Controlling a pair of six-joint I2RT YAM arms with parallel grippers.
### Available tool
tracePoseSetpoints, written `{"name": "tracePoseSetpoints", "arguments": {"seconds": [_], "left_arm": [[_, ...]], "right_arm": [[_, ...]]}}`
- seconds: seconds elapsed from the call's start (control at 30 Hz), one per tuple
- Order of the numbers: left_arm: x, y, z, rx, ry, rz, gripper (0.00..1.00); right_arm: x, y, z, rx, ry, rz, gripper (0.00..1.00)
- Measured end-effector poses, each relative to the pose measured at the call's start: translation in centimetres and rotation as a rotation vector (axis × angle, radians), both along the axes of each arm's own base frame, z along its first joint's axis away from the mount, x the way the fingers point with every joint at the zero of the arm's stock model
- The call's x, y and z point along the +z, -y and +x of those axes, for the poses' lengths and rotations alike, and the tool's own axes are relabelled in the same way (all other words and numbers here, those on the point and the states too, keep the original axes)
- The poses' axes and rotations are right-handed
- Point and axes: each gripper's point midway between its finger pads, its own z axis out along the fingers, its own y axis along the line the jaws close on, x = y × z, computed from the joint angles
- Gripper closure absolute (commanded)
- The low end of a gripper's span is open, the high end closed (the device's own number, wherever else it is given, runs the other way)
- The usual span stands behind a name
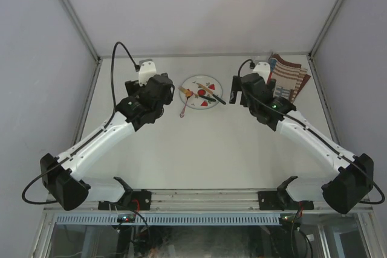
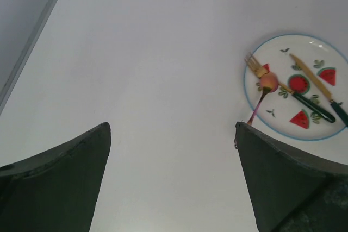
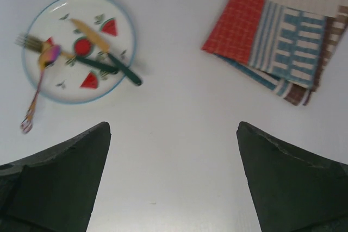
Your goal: Set the dinner table for one person
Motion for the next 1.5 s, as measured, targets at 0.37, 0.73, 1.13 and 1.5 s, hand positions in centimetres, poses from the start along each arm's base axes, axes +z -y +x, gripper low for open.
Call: {"name": "tracePoseSetpoints", "arguments": {"seconds": [0.37,0.73,1.13,1.5], "left_arm": [[2.8,0.5,-0.9,-0.121,0.143,-0.041,0.0],[-0.5,1.9,0.6,-0.157,0.037,-0.04,0.98],[-1.5,4.9,1.6,-0.232,0.042,-0.151,1.0],[-5.3,11.5,2.1,-0.378,-0.042,-0.237,0.79]], "right_arm": [[1.8,2.7,-0.6,-0.151,0.117,-0.097,0.0],[3.7,5.5,-1.2,-0.197,0.145,-0.067,0.16],[0.5,7.7,-0.9,-0.208,0.067,-0.138,0.99],[-2.1,16.7,3.0,-0.445,-0.008,-0.088,0.0]]}}
